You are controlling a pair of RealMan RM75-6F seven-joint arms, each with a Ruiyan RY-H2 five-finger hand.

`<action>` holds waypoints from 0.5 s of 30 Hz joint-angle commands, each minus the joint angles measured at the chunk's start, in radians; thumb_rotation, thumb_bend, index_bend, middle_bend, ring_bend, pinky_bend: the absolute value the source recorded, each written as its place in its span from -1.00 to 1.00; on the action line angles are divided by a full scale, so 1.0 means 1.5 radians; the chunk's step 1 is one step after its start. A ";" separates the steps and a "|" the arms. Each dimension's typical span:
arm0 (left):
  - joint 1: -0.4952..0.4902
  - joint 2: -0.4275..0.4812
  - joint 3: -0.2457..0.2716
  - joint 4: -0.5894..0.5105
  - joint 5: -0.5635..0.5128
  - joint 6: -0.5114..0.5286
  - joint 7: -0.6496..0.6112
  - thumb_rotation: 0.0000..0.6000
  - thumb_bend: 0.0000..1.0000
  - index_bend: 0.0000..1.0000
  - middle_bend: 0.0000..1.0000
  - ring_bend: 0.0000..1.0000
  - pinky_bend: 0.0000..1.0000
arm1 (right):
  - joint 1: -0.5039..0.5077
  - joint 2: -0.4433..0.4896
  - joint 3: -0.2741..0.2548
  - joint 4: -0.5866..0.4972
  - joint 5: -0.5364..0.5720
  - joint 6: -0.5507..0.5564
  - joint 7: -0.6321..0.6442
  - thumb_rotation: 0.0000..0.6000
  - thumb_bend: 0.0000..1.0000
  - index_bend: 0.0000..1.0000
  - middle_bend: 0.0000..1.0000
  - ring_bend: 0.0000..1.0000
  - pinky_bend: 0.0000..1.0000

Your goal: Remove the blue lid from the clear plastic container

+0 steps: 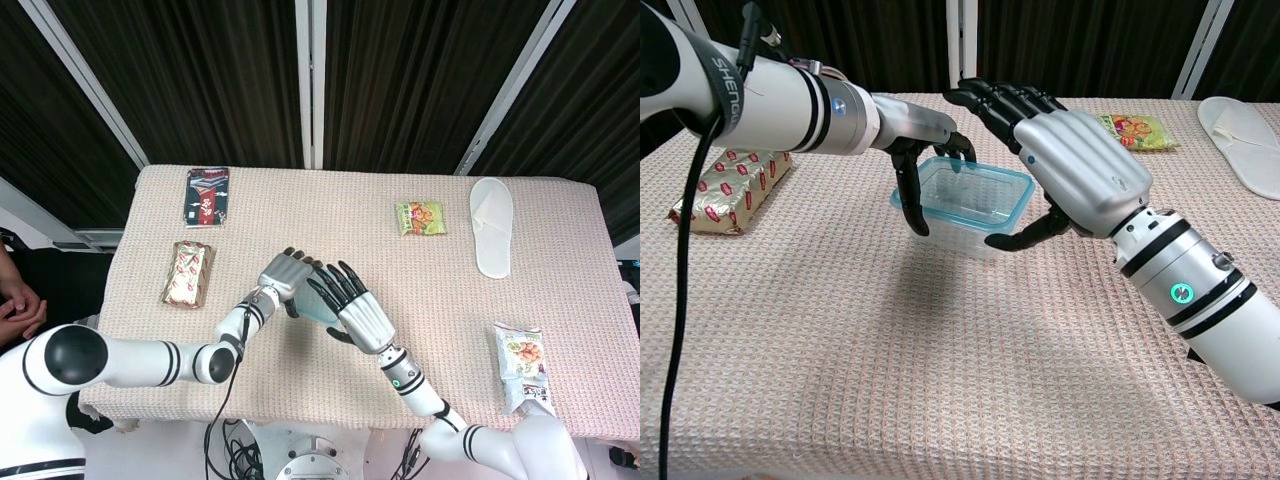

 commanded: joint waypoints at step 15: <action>0.012 -0.019 0.000 0.017 0.028 0.009 0.003 1.00 -1.00 -0.58 -0.57 -0.85 -0.83 | 0.003 0.019 0.005 -0.029 0.002 0.010 -0.008 1.00 -1.00 -1.00 -1.00 -1.00 -1.00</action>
